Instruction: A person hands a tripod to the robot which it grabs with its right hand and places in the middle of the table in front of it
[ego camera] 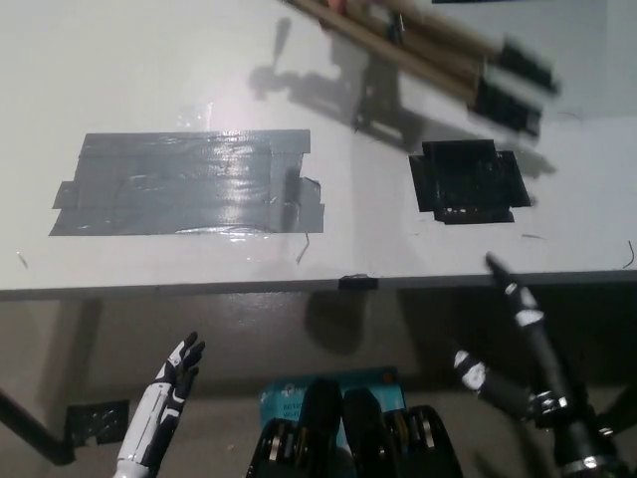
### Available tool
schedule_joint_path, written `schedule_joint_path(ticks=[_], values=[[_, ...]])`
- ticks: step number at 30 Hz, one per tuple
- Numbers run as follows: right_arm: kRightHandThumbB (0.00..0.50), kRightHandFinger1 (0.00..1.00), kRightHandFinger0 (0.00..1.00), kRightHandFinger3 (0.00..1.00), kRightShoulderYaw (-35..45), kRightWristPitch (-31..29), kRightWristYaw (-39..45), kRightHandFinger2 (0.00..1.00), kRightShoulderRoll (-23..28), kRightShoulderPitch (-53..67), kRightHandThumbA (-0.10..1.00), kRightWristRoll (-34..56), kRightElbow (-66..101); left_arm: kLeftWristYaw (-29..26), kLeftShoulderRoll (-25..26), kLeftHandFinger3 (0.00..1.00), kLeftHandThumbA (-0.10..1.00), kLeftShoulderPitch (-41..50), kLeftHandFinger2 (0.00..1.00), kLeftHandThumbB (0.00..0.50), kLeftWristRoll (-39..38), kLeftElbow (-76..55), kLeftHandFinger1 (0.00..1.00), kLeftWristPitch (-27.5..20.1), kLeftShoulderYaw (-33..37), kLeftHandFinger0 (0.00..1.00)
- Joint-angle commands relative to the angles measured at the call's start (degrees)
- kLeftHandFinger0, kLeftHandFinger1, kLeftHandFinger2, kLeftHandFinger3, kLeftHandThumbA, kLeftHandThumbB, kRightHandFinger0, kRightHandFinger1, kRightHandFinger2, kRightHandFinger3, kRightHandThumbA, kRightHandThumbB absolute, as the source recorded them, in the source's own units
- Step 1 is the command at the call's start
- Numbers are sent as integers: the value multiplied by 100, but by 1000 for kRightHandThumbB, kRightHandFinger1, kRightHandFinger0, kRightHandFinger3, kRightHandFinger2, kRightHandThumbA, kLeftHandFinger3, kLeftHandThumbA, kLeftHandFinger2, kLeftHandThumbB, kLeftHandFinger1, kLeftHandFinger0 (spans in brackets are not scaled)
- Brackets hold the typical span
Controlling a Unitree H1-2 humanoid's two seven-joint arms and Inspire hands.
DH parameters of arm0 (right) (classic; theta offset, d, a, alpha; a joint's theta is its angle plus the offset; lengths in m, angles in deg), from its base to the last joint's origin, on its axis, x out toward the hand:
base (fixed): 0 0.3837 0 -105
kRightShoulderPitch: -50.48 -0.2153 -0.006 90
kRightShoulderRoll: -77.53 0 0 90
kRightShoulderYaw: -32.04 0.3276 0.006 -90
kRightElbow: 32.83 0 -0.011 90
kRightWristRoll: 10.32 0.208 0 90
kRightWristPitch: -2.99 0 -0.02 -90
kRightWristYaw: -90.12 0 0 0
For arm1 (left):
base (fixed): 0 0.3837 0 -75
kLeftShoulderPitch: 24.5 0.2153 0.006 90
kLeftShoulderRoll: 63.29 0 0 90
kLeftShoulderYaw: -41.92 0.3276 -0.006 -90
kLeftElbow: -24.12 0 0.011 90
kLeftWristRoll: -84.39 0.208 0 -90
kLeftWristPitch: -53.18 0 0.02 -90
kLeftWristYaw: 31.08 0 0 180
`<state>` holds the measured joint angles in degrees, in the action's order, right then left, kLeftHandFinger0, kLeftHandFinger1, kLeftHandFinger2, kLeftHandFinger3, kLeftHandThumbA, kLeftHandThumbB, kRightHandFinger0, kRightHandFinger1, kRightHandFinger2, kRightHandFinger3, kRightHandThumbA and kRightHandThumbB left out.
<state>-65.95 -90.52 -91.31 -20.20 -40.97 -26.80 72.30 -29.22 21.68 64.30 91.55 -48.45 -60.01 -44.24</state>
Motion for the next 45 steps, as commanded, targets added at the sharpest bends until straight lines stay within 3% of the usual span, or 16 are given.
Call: schedule_joint_path(ticks=[1,5,7,8,17,27,34,44,45], values=[[291,1000,1000,1000,278,-44,-142,1000,92,-412,716,-1139,1457,-117,89,1000,1000,-44,1000,285,124,-40,1000,-375,45,1000],[374,1000,1000,1000,333,600,266,1000,205,-1201,812,-1728,1759,-113,87,1000,1000,-46,1000,283,119,-5,1000,-375,64,1000],[348,1000,1000,1000,339,925,436,1000,253,-1525,814,-1988,1707,-113,87,1000,1000,-79,1000,282,121,-7,1000,-375,74,1000],[386,1000,1000,1000,329,1067,489,1000,266,-1716,825,-2107,1621,-107,84,1000,1000,-86,1000,284,125,-9,1000,-375,64,1000],[370,1000,1000,1000,68,1654,521,1000,315,-3053,946,-2932,201,-107,79,1000,1000,-212,1000,293,126,-4,1000,-375,38,1000],[396,1000,1000,1000,-96,1912,494,1000,382,-4206,1000,-2719,-1887,-95,78,1000,1000,-268,1000,287,83,-42,1000,-375,27,979],[441,1000,1000,1000,-303,2119,738,1000,424,-4795,1000,-2596,-2931,-53,66,1000,1000,-348,1000,282,50,-21,1000,-375,20,976],[470,1000,1000,1000,-625,1869,632,1000,439,-5609,999,-2508,-4445,-57,59,1000,1000,-428,1000,278,74,16,1000,-375,48,968],[460,1000,1000,1000,-646,1819,507,1000,422,-5690,889,-2518,-4603,-68,62,1000,1000,-428,1000,273,99,7,1000,-375,50,957]])
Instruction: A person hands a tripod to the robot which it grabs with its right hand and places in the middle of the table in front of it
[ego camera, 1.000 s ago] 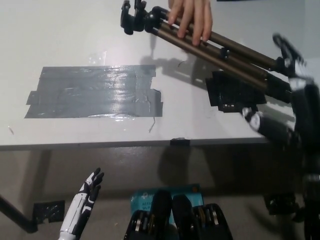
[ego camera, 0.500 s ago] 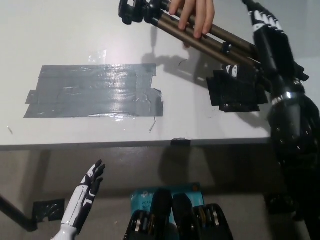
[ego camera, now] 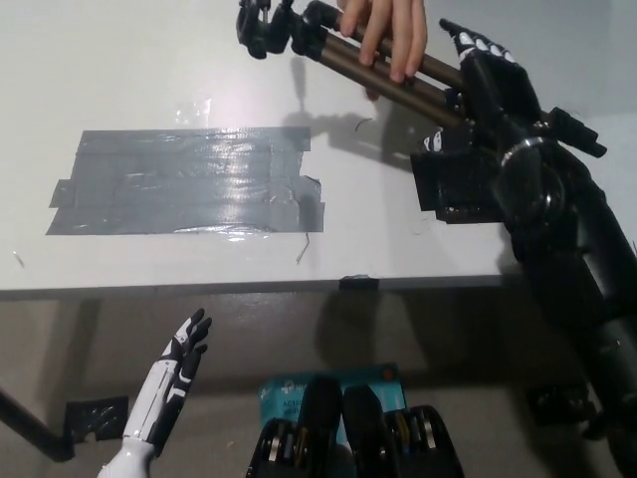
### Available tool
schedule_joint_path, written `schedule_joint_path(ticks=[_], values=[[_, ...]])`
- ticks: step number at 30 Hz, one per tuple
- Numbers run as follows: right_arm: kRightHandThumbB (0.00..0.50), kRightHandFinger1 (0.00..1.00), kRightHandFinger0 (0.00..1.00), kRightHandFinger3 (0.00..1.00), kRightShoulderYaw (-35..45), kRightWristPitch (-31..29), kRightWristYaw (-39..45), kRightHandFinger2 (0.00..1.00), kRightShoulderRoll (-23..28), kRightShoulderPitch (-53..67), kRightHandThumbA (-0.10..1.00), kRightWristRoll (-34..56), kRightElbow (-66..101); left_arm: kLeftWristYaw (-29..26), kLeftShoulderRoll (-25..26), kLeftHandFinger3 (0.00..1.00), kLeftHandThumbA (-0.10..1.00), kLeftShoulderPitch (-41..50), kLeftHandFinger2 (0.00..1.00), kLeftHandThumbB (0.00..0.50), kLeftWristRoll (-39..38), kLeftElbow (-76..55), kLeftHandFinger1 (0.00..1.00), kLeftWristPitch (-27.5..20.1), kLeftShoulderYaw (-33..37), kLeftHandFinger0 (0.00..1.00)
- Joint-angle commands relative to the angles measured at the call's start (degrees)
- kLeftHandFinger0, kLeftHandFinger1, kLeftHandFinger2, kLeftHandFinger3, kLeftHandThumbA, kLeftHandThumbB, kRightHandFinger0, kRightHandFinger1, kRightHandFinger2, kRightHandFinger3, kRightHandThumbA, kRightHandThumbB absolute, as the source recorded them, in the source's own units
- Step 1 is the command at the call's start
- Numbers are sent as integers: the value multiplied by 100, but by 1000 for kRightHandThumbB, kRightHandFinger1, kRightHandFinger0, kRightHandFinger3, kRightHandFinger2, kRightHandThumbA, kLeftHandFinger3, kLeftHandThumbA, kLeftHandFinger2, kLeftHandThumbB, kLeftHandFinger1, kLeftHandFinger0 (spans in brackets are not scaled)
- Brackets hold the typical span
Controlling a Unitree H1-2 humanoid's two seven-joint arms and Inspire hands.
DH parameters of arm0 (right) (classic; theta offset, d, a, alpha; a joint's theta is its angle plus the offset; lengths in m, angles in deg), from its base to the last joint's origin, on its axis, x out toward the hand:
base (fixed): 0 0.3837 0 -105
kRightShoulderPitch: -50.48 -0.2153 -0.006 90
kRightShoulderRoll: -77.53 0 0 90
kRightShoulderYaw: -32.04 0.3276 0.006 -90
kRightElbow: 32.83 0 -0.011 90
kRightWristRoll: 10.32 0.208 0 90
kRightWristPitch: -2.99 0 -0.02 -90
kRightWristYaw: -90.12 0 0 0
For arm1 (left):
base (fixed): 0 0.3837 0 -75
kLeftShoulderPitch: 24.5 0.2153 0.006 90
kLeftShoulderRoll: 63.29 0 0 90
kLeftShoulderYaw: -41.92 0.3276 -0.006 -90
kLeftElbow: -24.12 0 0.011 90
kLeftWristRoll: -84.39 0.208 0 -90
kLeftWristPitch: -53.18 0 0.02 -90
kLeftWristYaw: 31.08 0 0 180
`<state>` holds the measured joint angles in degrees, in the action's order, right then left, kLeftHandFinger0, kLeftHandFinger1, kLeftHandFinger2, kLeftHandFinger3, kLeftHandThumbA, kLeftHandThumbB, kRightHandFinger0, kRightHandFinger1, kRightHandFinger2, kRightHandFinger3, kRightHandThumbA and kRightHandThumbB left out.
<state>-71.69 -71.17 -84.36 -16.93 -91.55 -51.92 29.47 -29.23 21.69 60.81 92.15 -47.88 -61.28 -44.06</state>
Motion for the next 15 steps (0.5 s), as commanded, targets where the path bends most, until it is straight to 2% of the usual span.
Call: schedule_joint_path(ticks=[1,2,3,4,5,6,7,8,9,12,15], values=[[321,1000,1000,1000,-64,-265,-657,1000,47,-731,507,-63,-565,-54,70,1000,1000,-98,1000,273,28,-48,1000,-247,33,955],[321,1000,1000,1000,-38,-392,-1013,1000,6,-782,507,-89,-720,-45,73,1000,1000,-102,1000,273,10,-47,1000,-247,33,955],[345,1000,1000,923,-38,-428,-1096,976,6,-802,334,-71,-777,-42,75,1000,1000,-115,1000,273,12,-43,1000,-247,34,954],[320,737,779,720,-11,-514,-1427,757,-35,-830,152,-96,-919,-35,74,1000,1000,-122,1000,273,6,-39,1000,-247,33,953],[229,79,64,417,-139,-829,-2319,289,-33,-849,-90,-360,-1256,-17,73,1000,1000,-140,1000,278,-14,-23,1000,-247,29,946],[194,28,3,441,-190,-957,-2631,361,-18,-842,-100,-443,-1356,-5,73,1000,1000,-144,1000,274,-23,-24,1000,-247,27,939],[177,118,0,618,-229,-1055,-2864,572,0,-829,-100,-501,-1428,15,78,1000,1000,-148,1000,268,-39,-32,1000,-247,27,934],[185,169,0,709,-265,-1096,-2989,645,14,-829,-100,-542,-1486,29,83,1000,1000,-153,1000,267,-56,-33,1000,-247,29,933],[185,297,0,860,-278,-1193,-3075,713,26,-823,-100,-515,-1555,39,83,1000,1000,-152,1000,269,-71,-31,1000,-247,26,930],[173,449,0,977,-310,-1257,-3175,798,50,-786,-100,-487,-1630,59,91,1000,1000,-138,1000,278,-82,-35,1000,-247,30,919],[172,506,0,1000,-337,-1286,-3275,816,78,-747,-100,-453,-1623,63,88,1000,1000,-135,1000,282,-86,-45,1000,-247,24,906]])
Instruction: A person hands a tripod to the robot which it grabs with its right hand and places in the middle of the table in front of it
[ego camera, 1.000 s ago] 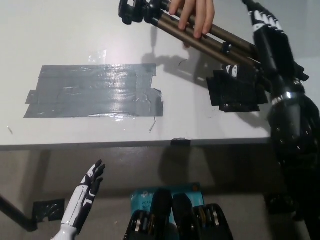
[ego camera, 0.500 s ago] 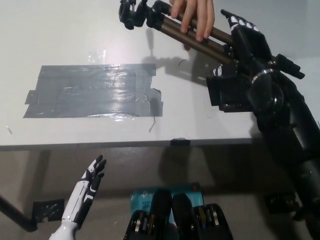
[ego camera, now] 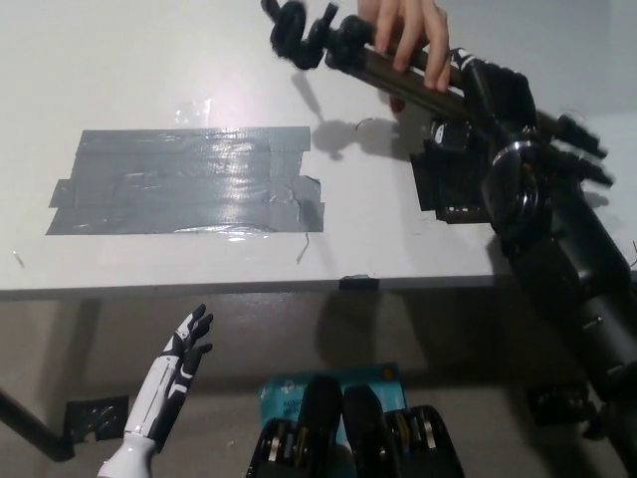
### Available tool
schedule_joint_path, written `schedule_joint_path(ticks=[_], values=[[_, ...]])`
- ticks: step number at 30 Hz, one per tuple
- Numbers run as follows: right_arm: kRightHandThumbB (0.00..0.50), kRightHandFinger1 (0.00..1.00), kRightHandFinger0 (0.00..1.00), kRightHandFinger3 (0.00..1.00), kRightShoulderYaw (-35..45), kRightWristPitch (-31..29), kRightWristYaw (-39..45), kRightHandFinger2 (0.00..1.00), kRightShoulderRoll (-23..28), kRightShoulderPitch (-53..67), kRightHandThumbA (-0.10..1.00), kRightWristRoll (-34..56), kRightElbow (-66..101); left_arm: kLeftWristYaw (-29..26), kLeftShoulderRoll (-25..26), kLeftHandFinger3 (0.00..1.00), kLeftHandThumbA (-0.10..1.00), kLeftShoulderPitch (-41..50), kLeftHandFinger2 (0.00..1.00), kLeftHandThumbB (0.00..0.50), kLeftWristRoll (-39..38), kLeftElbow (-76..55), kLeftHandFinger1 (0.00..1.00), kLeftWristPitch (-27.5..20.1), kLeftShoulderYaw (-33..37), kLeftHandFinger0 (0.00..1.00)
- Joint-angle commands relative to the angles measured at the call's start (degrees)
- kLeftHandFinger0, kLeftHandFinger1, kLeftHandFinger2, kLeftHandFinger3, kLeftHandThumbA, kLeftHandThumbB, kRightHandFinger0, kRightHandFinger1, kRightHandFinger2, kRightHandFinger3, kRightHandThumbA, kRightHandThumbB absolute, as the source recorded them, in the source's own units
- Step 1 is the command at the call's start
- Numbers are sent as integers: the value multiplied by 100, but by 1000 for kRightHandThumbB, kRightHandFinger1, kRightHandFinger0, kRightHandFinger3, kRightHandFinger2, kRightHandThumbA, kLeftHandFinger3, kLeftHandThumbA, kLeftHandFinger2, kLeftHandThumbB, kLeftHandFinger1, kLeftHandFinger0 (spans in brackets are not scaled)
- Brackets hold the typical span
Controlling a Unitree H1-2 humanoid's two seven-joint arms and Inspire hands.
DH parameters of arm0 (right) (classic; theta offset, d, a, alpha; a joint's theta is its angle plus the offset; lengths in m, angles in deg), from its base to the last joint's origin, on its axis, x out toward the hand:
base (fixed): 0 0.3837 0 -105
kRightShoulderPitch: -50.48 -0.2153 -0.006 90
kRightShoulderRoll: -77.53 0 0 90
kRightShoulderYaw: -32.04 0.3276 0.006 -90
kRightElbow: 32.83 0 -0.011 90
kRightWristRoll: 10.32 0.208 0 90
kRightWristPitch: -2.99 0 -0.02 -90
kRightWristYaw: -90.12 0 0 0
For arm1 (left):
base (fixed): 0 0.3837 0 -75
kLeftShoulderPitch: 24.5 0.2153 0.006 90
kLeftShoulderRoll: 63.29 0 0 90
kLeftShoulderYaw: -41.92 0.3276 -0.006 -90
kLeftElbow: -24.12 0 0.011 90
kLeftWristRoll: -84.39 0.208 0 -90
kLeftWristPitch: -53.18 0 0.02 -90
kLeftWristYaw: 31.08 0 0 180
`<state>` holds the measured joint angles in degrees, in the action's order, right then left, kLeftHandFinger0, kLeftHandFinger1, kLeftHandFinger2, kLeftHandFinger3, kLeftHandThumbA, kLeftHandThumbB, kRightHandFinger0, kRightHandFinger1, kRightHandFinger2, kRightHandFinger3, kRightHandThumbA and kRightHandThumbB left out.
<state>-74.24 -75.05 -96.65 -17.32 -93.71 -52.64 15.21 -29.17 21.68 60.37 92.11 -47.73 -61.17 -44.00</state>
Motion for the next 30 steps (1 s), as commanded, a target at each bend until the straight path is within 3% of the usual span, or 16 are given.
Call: schedule_joint_path(ticks=[1,5,11,14,17,19,21,27,30], values=[[171,519,3,1000,-96,-988,-2164,824,141,-532,-100,-380,-241,67,87,1000,1000,-96,1000,280,-108,-57,1000,-258,16,904],[131,533,3,1000,-130,-968,-2190,844,200,-546,-100,-379,-210,68,78,1000,1000,-121,1000,280,-114,-46,1000,-258,0,892],[169,513,0,956,-153,-1098,-2223,858,296,-469,-100,-327,9,69,76,1000,1000,-118,1000,272,-92,-52,1000,-258,10,887],[188,463,0,848,-252,-1216,-2304,851,376,-458,-100,-410,68,78,78,1000,1000,-177,1000,275,-104,-18,1000,-258,-1,883],[231,453,0,802,-351,-1185,-2297,840,412,-409,-100,-488,151,92,94,1000,1000,-181,1000,269,-121,-27,1000,-258,8,875],[202,473,0,876,-498,-1243,-2295,874,455,-376,-100,-582,134,100,97,1000,1000,-185,1000,268,-135,-21,1000,-258,1,874],[214,495,0,866,-681,-1348,-2314,888,513,-361,-100,-683,25,100,103,1000,1000,-204,1000,269,-132,-15,1000,-258,-6,873],[236,448,0,748,-1120,-1623,-2085,849,695,-327,-100,-745,-308,103,111,1000,1000,-279,1000,273,-122,14,1000,-258,-10,871],[229,435,0,735,-1330,-1628,-2011,831,752,-324,-100,-834,-513,117,112,1000,1000,-294,1000,277,-125,22,1000,-258,-5,872]])
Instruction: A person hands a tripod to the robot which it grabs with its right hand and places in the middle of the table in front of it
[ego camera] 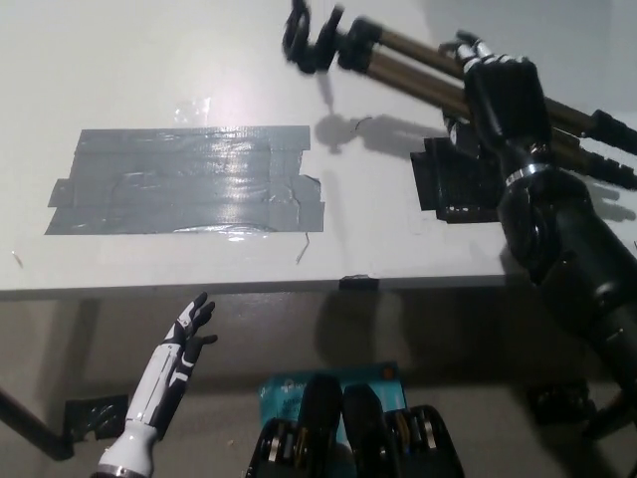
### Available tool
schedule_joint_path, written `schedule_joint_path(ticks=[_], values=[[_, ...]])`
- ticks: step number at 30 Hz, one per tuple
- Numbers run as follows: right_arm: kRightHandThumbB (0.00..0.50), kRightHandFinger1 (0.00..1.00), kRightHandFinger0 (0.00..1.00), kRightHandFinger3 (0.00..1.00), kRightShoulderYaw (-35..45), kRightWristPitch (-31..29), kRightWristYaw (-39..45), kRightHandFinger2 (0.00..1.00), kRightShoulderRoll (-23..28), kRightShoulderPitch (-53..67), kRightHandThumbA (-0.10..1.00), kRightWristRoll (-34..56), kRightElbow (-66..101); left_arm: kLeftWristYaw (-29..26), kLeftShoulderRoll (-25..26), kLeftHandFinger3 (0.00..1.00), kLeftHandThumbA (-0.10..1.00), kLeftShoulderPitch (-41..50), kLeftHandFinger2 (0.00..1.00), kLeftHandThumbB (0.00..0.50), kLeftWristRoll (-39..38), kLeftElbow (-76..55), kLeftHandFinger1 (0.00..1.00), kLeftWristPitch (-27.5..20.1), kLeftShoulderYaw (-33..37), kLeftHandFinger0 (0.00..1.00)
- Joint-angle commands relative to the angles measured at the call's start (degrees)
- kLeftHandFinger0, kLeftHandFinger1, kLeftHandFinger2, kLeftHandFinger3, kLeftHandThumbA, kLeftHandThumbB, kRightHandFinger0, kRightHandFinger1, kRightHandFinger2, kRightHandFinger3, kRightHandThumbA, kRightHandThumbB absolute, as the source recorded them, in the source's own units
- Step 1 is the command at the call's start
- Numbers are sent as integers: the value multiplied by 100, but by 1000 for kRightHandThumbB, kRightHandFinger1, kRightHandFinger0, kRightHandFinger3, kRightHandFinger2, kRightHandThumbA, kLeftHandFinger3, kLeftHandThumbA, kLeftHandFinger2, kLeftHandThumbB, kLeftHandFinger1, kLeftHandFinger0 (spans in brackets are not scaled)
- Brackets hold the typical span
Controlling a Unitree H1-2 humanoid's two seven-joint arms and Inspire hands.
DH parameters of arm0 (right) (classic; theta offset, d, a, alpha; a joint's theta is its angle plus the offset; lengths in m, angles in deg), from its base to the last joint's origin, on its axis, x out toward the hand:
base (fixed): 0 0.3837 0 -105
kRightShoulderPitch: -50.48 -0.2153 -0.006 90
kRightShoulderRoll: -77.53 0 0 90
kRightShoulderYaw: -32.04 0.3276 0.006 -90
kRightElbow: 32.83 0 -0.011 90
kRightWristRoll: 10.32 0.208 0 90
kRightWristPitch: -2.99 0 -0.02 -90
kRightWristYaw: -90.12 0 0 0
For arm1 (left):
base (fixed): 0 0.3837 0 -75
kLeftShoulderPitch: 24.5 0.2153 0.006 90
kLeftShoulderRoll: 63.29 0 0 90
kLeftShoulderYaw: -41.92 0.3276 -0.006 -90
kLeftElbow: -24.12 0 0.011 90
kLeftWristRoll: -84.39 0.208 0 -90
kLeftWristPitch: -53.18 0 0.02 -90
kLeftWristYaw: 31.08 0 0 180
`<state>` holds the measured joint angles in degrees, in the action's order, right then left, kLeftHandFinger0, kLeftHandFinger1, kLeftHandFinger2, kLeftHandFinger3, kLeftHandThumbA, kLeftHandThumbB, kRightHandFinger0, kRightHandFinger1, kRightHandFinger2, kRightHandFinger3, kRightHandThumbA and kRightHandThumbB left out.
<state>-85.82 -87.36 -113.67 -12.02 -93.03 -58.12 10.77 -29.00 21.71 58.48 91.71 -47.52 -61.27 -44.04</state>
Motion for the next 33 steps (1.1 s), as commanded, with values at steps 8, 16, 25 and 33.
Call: schedule_joint_path(ticks=[8,16,25,33], values=[[249,498,0,810,-729,-839,-359,909,276,-323,-100,-433,-941,105,111,1000,1000,-162,1000,277,-90,41,1000,-248,2,867],[360,1000,1000,1000,-709,-657,1500,1000,540,-279,628,41,-763,115,109,1000,1000,-204,1000,278,-32,52,1000,-248,-16,866],[500,1000,1000,1000,-149,294,4440,1000,1289,-239,762,1375,1782,146,134,1000,1000,-285,1000,273,-51,105,1000,-248,-15,868],[500,1000,1000,1000,773,1141,5966,1000,1927,-415,835,4111,3866,167,129,1000,1000,-305,1000,270,-83,79,1000,-236,-26,874]])
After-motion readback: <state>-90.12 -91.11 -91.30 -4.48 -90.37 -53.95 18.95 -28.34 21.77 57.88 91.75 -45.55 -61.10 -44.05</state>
